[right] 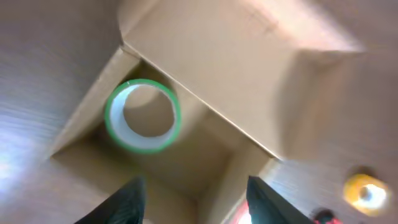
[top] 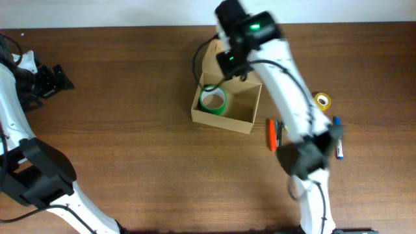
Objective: Pack container
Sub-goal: 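Open the right gripper and withdraw it from the box, then move the right gripper down onto the yellow tape roll, then grasp the yellow tape roll with the right gripper and lift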
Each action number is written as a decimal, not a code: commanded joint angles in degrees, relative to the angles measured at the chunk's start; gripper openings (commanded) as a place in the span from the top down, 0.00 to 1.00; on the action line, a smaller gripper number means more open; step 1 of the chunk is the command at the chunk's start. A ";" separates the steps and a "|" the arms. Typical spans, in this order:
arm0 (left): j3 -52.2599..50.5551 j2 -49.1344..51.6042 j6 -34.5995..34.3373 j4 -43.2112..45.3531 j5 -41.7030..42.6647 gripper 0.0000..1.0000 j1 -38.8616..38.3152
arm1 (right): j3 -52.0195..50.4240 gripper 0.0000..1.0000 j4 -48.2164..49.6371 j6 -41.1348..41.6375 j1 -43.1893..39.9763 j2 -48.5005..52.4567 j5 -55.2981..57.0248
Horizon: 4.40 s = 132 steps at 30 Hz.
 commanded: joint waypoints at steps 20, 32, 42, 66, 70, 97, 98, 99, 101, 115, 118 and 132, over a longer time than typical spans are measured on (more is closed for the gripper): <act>-0.42 -0.35 1.09 -0.02 0.61 0.00 0.13 | -71.78 0.14 23.96 3.63 -26.69 -41.00 -0.57; -0.42 -0.35 1.09 -0.02 0.61 0.01 0.13 | -59.58 0.12 27.39 3.26 -40.11 -14.64 -8.35; -0.42 -0.35 1.09 -0.02 0.61 0.01 0.13 | -46.29 0.08 26.53 3.89 -40.28 -7.19 -8.44; -0.42 -0.35 1.09 -0.02 0.61 0.00 0.13 | -44.59 0.07 29.99 6.75 -45.42 -2.62 -7.23; -0.42 -0.35 1.09 -0.02 0.61 0.00 0.13 | -44.59 0.07 29.92 6.78 -45.42 -2.12 -7.23; -0.42 -0.35 1.09 -0.02 0.61 0.01 0.13 | -44.70 0.18 28.94 6.99 -45.42 3.06 -7.43; -0.42 -0.35 1.09 -0.02 0.61 0.00 0.13 | -44.70 0.18 28.85 6.99 -45.42 3.56 -7.45; -0.42 -0.35 1.09 -0.02 0.61 0.00 0.13 | -44.70 0.19 28.61 6.99 -45.40 3.85 -7.45; -0.42 -0.35 1.09 -0.02 0.63 0.00 0.13 | -44.70 0.19 28.24 6.99 -45.42 4.63 -7.48; -0.42 -0.35 1.09 -0.02 0.63 0.00 0.13 | -44.70 0.85 28.26 6.99 -45.42 5.62 -7.45; -0.42 -0.35 1.09 -0.02 0.63 0.00 0.13 | -44.65 0.96 28.17 6.95 -45.38 5.62 -7.65; -0.42 -0.35 1.09 -0.02 0.61 0.00 0.13 | -18.91 0.96 8.46 -2.21 -44.98 5.46 -14.47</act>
